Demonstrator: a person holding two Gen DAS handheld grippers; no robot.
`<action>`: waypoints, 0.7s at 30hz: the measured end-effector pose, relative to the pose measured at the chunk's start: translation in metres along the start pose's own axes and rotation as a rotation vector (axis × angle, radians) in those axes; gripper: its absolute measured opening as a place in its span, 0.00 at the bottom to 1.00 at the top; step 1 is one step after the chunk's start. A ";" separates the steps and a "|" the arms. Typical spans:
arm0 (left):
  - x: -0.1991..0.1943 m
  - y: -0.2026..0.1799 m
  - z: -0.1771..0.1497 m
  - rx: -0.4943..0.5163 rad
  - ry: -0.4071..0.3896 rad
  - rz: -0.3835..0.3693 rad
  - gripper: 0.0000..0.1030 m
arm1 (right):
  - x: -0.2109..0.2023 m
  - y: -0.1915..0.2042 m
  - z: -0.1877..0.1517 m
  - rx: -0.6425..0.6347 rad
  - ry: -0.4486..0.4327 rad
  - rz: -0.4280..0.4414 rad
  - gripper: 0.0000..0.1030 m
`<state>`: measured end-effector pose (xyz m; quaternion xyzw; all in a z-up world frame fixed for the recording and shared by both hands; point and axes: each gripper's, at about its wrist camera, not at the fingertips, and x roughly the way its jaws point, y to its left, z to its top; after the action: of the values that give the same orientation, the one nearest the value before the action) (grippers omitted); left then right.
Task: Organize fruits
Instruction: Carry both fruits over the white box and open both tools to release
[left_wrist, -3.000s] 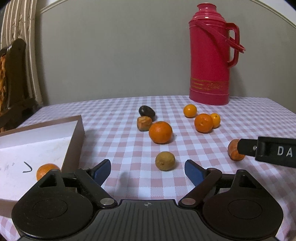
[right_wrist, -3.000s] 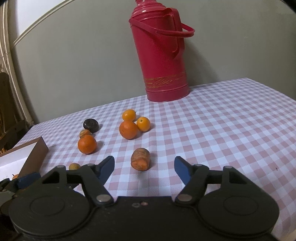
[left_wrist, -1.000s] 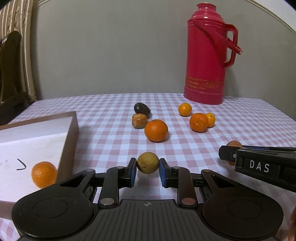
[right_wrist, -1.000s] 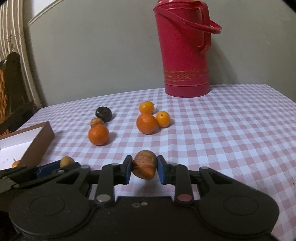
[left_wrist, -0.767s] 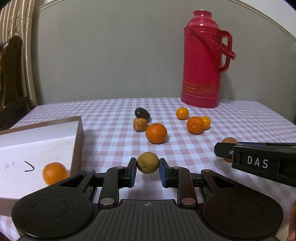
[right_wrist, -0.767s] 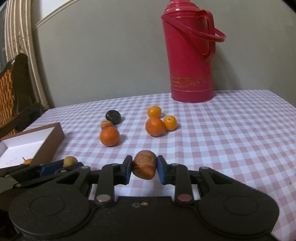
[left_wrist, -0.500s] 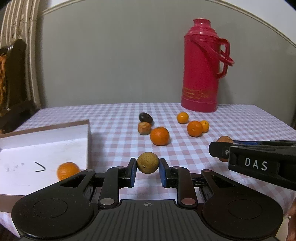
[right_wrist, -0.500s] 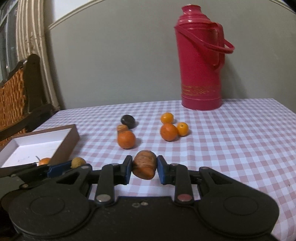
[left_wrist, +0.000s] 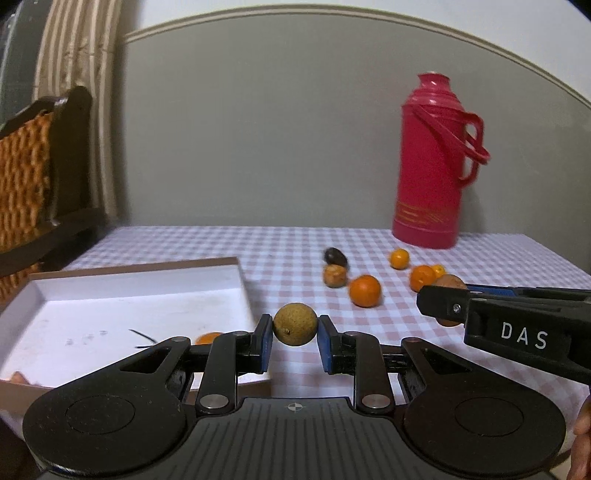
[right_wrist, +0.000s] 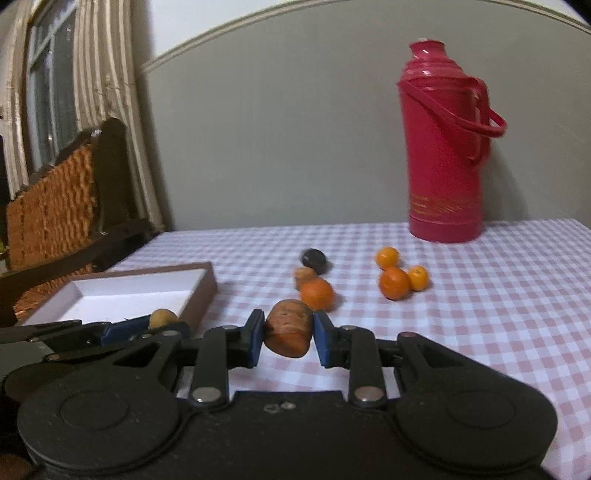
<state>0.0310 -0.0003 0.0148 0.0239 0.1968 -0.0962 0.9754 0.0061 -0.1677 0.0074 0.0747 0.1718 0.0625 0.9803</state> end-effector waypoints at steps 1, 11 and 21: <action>-0.002 0.005 0.000 -0.006 -0.007 0.011 0.25 | 0.001 0.004 0.000 -0.002 -0.007 0.009 0.19; -0.013 0.054 0.000 -0.071 -0.047 0.124 0.25 | 0.014 0.043 0.004 -0.025 -0.060 0.124 0.19; -0.018 0.097 -0.005 -0.121 -0.064 0.232 0.25 | 0.028 0.075 0.003 -0.039 -0.084 0.202 0.19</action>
<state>0.0317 0.0989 0.0183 -0.0154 0.1670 0.0286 0.9854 0.0260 -0.0906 0.0136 0.0749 0.1208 0.1612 0.9766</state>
